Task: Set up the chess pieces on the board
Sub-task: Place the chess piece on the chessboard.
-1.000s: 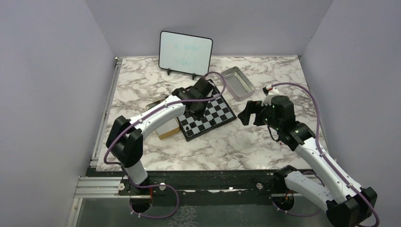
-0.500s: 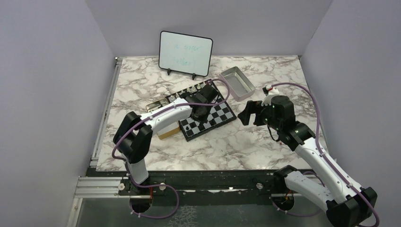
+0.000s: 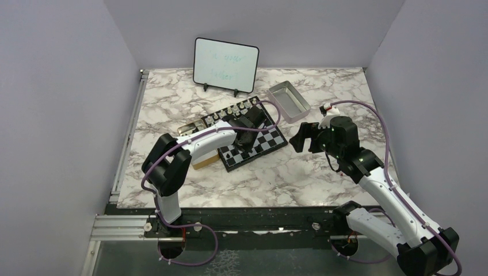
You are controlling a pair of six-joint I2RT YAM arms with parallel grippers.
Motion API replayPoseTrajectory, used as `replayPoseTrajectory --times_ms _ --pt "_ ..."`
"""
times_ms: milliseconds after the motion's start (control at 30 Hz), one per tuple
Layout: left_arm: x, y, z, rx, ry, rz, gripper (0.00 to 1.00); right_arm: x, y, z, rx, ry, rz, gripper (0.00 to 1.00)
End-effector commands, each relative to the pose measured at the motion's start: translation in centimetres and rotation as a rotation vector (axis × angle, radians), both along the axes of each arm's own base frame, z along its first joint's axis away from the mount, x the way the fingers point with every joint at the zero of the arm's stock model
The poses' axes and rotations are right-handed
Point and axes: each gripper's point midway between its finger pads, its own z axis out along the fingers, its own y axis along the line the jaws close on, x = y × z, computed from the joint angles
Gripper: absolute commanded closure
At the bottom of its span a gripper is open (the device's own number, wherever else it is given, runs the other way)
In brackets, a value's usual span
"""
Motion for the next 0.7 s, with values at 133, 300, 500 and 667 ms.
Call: replayPoseTrajectory --times_ms 133,300,500,667 --pt "0.13 -0.86 -0.47 -0.02 -0.001 -0.003 0.9 0.32 -0.5 0.83 -0.002 -0.033 -0.02 0.0" --pt "0.08 -0.72 -0.73 -0.013 0.001 -0.002 0.9 0.3 -0.54 0.81 -0.004 -0.034 -0.021 0.0" --pt "0.04 -0.54 -1.19 -0.002 0.005 0.0 0.88 0.34 -0.52 0.75 -0.004 -0.034 -0.021 0.0" --pt "0.17 -0.6 -1.26 -0.001 0.002 0.001 0.83 0.33 -0.53 0.83 -0.005 -0.035 -0.02 0.0"
